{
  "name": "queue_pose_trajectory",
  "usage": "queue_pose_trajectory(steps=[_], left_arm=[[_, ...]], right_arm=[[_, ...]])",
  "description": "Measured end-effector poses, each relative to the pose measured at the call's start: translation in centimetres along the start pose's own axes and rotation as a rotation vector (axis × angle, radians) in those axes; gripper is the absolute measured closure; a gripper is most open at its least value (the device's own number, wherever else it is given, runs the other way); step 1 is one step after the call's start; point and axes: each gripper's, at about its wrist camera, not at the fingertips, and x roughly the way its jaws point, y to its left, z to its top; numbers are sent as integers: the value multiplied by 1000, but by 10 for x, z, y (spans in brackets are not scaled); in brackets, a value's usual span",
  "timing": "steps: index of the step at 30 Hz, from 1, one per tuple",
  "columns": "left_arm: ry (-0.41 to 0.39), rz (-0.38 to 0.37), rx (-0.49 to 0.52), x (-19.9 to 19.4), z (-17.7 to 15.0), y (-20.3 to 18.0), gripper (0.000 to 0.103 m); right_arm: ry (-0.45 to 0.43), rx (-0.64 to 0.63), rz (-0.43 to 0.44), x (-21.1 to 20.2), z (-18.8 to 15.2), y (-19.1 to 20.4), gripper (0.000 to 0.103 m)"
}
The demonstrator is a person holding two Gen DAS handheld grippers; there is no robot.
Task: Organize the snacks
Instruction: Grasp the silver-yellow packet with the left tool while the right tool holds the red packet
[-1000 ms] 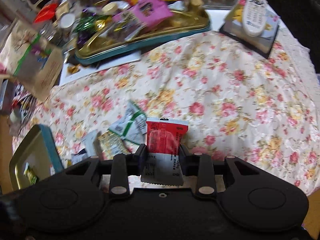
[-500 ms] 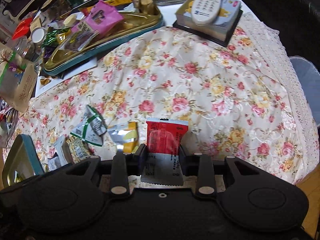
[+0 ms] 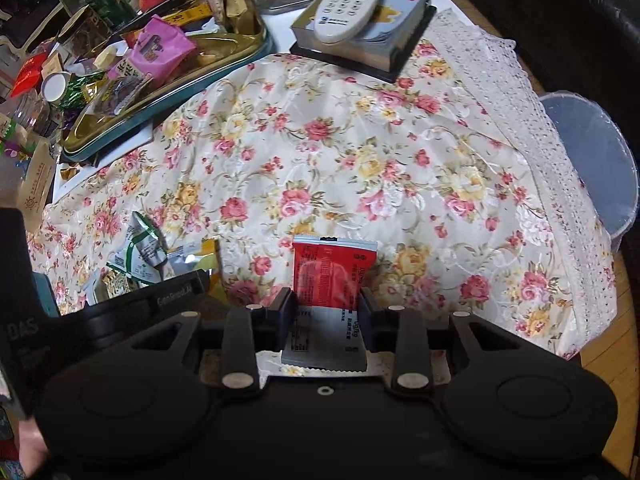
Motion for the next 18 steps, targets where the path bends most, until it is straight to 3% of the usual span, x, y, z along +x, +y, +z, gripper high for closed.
queue_pose_trajectory(steps=[12, 18], left_arm=[[0, 45, 48, 12, -3, -12, 53], [2, 1, 19, 9, -4, -12, 63]], right_arm=[[0, 8, 23, -5, -4, -8, 68], [-11, 7, 12, -8, -3, -9, 68]])
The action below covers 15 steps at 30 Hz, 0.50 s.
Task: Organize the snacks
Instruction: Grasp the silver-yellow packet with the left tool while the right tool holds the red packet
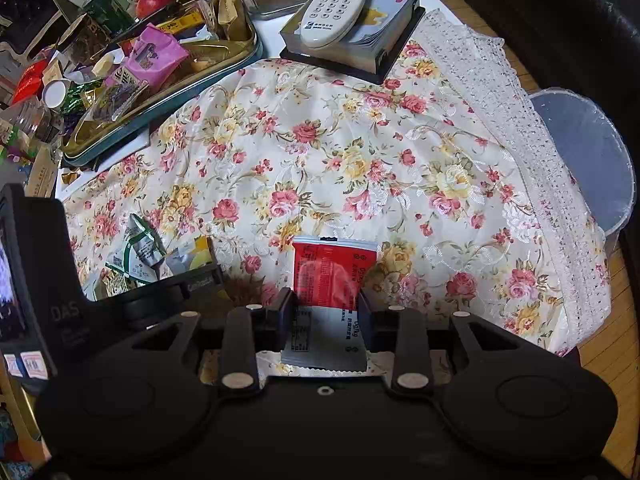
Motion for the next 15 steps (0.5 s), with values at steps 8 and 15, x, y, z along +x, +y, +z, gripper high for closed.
queue_pose_trajectory(steps=[8, 15], left_arm=[[-71, 21, -28, -37, 2, 11, 63], [-105, 52, -76, -67, 5, 46, 63]], right_arm=[[-19, 5, -15, -5, 2, 2, 68], [-16, -24, -16, -5, -1, 23, 68]])
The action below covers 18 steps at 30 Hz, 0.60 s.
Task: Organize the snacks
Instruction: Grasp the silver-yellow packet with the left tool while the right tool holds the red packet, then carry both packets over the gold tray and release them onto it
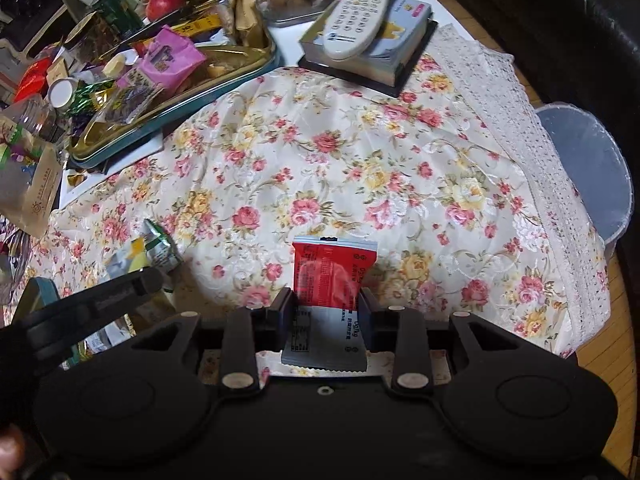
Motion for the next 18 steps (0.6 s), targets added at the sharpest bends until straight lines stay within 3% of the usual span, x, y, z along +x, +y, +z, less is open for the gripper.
queue_pose_trajectory(steps=[18], left_arm=[[-35, 127, -111, -45, 18, 106, 63]], right_arm=[[37, -174, 13, 21, -13, 111, 68]])
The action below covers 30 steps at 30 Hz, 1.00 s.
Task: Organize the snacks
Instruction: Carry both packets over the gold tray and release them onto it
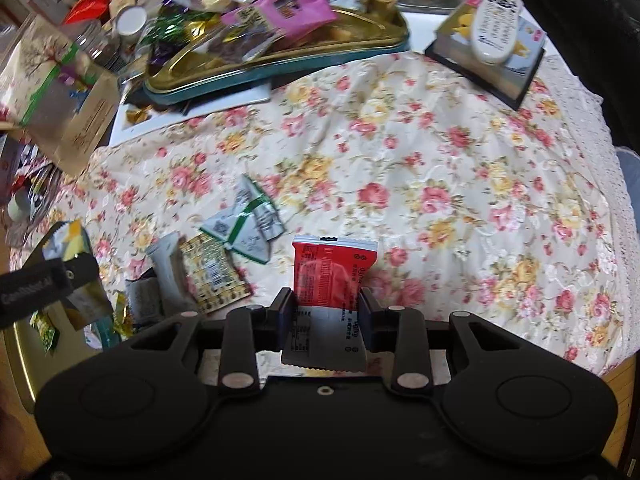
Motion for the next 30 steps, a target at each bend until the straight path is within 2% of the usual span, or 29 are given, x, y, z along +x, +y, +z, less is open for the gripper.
queue_pose_trajectory(steps=[9, 16, 23, 30], left_arm=[[-8, 86, -62, 1, -1, 54, 63], [24, 136, -144, 9, -9, 107, 63], [42, 158, -235, 11, -15, 156, 63], [35, 181, -285, 8, -18, 189, 61]], right_arm=[[10, -79, 28, 6, -4, 55, 68], [15, -153, 74, 9, -13, 107, 68], [-17, -236, 147, 6, -24, 159, 68], [-50, -294, 188, 4, -32, 185, 68]])
